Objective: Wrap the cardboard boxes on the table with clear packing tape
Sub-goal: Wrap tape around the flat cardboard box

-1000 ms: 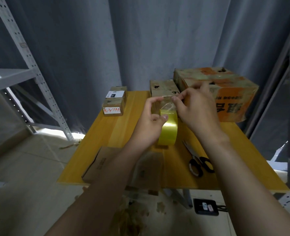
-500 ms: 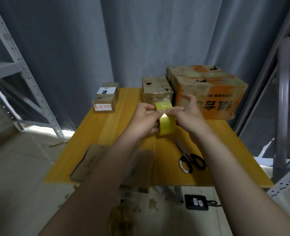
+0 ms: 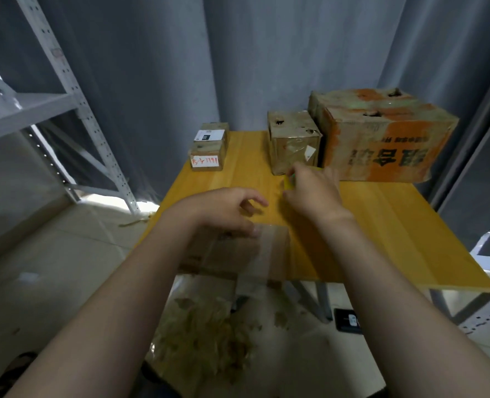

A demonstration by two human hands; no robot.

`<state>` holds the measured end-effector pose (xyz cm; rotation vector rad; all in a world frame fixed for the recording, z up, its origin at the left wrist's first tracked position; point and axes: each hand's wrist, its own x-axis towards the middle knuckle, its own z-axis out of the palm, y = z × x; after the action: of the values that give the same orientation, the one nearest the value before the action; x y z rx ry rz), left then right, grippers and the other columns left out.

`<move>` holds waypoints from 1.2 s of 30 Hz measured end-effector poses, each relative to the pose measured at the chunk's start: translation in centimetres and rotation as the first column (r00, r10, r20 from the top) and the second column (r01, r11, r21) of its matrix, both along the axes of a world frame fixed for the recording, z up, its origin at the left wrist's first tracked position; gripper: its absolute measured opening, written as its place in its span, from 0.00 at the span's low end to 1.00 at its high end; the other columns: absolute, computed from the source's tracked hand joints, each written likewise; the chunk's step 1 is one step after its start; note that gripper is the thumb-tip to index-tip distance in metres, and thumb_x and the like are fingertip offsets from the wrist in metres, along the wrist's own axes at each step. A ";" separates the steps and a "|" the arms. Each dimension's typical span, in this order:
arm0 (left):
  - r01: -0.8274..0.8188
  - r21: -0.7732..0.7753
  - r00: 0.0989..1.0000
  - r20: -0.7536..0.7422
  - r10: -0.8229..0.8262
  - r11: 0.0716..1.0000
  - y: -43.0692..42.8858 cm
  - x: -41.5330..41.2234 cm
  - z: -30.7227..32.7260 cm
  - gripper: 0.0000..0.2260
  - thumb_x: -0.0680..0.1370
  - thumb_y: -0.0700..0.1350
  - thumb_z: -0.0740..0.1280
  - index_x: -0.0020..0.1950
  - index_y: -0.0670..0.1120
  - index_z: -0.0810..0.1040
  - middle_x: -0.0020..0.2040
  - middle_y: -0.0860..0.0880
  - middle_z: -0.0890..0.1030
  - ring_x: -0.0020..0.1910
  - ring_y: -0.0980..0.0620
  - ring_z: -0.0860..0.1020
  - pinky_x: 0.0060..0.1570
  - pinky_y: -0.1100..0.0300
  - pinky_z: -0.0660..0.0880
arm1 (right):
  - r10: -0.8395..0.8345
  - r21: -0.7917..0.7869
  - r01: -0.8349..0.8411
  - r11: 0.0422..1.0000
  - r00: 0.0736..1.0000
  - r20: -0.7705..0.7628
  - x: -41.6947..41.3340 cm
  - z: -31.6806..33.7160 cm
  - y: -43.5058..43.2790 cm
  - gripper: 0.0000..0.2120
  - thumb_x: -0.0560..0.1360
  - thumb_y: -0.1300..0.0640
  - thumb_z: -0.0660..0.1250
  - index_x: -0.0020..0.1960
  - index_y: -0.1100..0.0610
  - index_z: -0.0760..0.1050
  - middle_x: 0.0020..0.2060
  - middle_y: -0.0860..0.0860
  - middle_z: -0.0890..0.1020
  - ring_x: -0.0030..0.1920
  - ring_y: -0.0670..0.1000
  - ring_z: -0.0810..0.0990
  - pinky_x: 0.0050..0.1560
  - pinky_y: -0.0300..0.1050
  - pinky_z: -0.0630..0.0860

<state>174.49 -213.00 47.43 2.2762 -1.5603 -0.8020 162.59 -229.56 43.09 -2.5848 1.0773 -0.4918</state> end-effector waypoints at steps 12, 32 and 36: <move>0.117 0.249 0.949 0.257 -0.182 0.961 3.4 0.4 -1.9 0.53 0.63 0.58 0.83 0.76 0.73 0.51 0.71 0.54 0.65 0.72 0.46 0.65 0.70 0.37 0.66 | 0.036 0.240 -0.108 0.965 0.958 0.284 1.5 1.7 4.1 0.05 0.77 0.51 0.69 0.45 0.49 0.83 0.43 0.45 0.85 0.51 0.51 0.82 0.56 0.52 0.80; -0.441 -0.386 0.816 0.204 0.542 0.810 -2.3 -4.6 -1.6 0.48 0.68 0.74 0.67 0.81 0.56 0.55 0.73 0.44 0.64 0.73 0.40 0.62 0.63 0.40 0.65 | -0.330 0.430 0.012 0.903 0.659 0.675 1.0 2.9 1.7 0.17 0.85 0.39 0.53 0.57 0.51 0.72 0.54 0.50 0.79 0.48 0.45 0.77 0.40 0.44 0.67; -0.434 -0.395 0.853 0.110 0.511 0.810 -2.6 -5.1 -1.5 0.47 0.69 0.73 0.68 0.82 0.56 0.56 0.72 0.45 0.64 0.74 0.41 0.61 0.68 0.39 0.67 | -0.319 0.393 -0.027 0.919 0.535 0.782 0.9 3.0 1.9 0.17 0.87 0.45 0.54 0.51 0.56 0.74 0.39 0.46 0.75 0.35 0.34 0.73 0.35 0.33 0.67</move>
<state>169.40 -215.57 45.90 2.3638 -1.0100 -0.1271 163.50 -227.66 46.05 -1.5556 0.8841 -1.2771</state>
